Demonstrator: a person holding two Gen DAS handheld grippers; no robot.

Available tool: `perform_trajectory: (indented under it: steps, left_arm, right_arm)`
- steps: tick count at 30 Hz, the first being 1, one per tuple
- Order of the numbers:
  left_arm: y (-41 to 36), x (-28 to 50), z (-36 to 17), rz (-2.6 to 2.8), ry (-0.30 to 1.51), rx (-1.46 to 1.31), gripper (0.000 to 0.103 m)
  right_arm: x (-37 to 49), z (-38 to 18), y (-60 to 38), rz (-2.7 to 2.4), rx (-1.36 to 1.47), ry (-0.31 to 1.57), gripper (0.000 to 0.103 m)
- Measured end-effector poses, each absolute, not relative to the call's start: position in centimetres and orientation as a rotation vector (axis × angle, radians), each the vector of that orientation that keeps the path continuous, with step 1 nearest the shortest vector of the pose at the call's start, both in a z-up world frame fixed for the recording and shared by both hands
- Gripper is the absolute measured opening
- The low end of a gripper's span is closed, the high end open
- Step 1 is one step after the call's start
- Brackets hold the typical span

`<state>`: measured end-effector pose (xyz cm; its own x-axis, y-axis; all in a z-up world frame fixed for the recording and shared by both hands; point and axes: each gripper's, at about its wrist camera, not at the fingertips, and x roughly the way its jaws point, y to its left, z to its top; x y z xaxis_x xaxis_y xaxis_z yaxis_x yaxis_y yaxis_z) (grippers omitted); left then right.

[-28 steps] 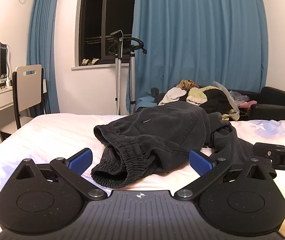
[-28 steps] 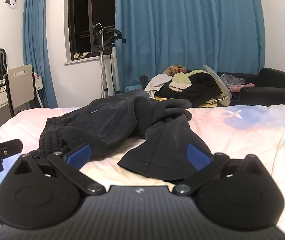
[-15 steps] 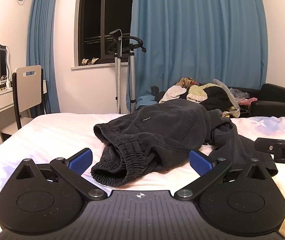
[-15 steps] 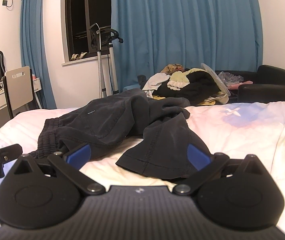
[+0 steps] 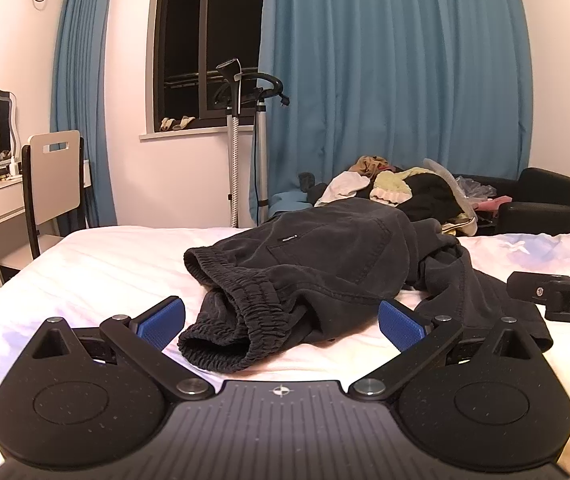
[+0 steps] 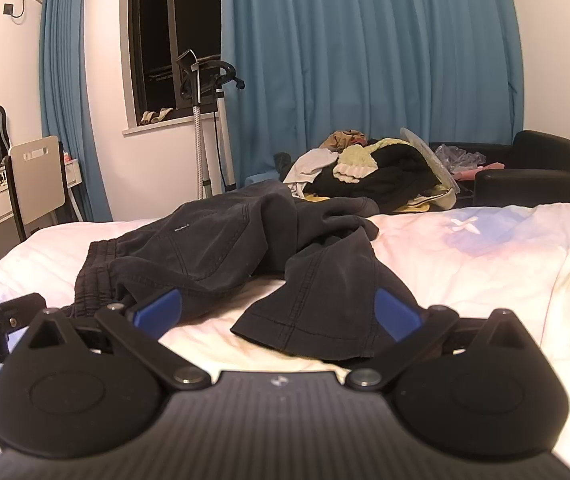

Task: Fold clothes

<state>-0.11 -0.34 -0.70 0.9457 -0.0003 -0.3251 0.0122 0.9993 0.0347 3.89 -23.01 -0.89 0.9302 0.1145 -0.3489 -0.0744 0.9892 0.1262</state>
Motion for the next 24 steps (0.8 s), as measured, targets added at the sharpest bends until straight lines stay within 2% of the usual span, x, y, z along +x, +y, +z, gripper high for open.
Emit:
perform_trajectory:
  steps: [24]
  left_arm:
    - [-0.27, 0.31, -0.99, -0.033, 0.359, 0.039, 0.103]
  right_arm:
    - [3.95, -0.95, -23.24, 0.095, 0.125, 0.362, 0.103]
